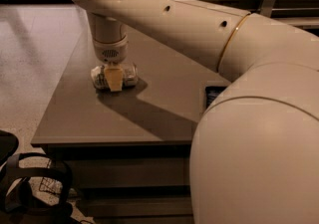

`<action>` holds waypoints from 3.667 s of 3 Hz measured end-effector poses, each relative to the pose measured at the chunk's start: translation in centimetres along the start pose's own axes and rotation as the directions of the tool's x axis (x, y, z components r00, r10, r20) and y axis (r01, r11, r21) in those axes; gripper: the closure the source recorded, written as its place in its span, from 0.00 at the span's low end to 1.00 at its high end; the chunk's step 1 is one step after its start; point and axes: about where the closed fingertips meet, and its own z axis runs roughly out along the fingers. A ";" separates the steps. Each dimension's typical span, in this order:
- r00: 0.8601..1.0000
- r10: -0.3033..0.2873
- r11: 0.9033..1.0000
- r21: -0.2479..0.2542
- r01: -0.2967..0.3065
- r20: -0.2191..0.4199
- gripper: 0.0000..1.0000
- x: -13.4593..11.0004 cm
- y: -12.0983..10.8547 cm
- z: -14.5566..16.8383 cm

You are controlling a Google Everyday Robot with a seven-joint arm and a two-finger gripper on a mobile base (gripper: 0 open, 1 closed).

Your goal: Place 7up can upright

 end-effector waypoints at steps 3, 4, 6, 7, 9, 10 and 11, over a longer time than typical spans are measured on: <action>0.998 -0.007 0.999 0.043 0.004 0.060 1.00 0.0 -1.3 -1.9; 0.991 -0.013 0.995 0.104 -0.001 0.135 1.00 0.6 -2.0 -4.9; 0.929 -0.012 0.968 0.238 -0.082 0.370 1.00 3.3 -2.4 -9.4; 0.875 -0.016 0.945 0.293 -0.144 0.483 1.00 5.0 -2.5 -10.5; 0.702 -0.082 0.929 0.310 -0.204 0.708 1.00 5.6 -3.2 -11.4; 0.611 -0.089 0.933 0.281 -0.225 0.786 1.00 4.2 -2.8 -10.6; 0.507 -0.071 0.930 0.241 -0.278 0.859 1.00 1.7 -0.9 -10.5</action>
Offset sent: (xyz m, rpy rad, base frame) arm 0.0100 0.0044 0.0150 0.0510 -0.0232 0.0219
